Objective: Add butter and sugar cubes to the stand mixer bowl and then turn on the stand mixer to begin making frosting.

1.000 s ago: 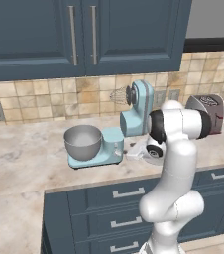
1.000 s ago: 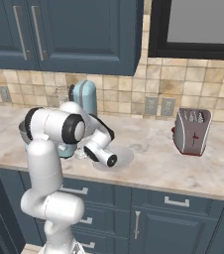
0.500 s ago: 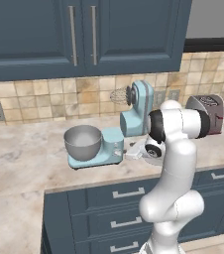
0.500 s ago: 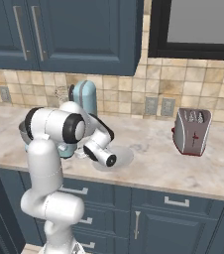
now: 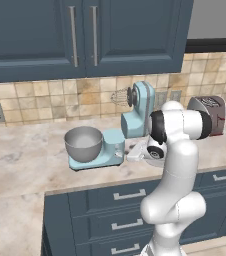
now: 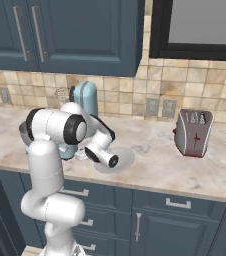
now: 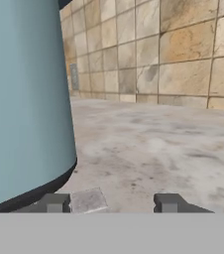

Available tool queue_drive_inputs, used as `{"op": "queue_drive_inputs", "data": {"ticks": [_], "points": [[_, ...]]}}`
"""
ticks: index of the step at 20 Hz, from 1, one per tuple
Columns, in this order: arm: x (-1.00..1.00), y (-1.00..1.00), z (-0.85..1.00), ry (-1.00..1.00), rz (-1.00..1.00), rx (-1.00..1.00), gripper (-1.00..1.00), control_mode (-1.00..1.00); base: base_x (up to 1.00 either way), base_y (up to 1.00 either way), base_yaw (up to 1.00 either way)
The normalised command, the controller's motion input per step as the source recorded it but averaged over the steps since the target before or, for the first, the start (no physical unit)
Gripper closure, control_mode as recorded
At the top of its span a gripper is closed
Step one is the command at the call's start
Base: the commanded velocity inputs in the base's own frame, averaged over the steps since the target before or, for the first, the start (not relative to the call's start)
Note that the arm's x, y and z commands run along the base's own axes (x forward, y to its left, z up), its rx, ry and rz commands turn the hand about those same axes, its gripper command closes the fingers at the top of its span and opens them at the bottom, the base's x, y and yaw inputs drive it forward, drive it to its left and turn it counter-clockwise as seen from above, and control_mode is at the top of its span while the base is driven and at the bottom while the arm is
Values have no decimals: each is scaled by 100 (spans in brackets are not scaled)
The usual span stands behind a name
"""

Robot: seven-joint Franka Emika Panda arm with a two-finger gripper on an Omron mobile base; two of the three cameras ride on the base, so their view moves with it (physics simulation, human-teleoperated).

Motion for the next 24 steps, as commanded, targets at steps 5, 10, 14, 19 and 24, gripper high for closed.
{"op": "queue_drive_inputs", "data": {"ticks": [5, 10, 14, 19, 24], "points": [[17, 43, -99, 4, 19, -3, 100, -100, 0, 0, 0], [-1, 29, -63, 3, 19, -2, 100, -100, 0, 0, 0], [-94, 0, 74, -17, 14, 1, 100, -100, 0, 0, 0], [-100, 0, 100, -23, 9, 0, 100, -100, 0, 0, 0], [-100, 0, 100, -11, 5, 0, 100, -100, 0, 0, 0]]}}
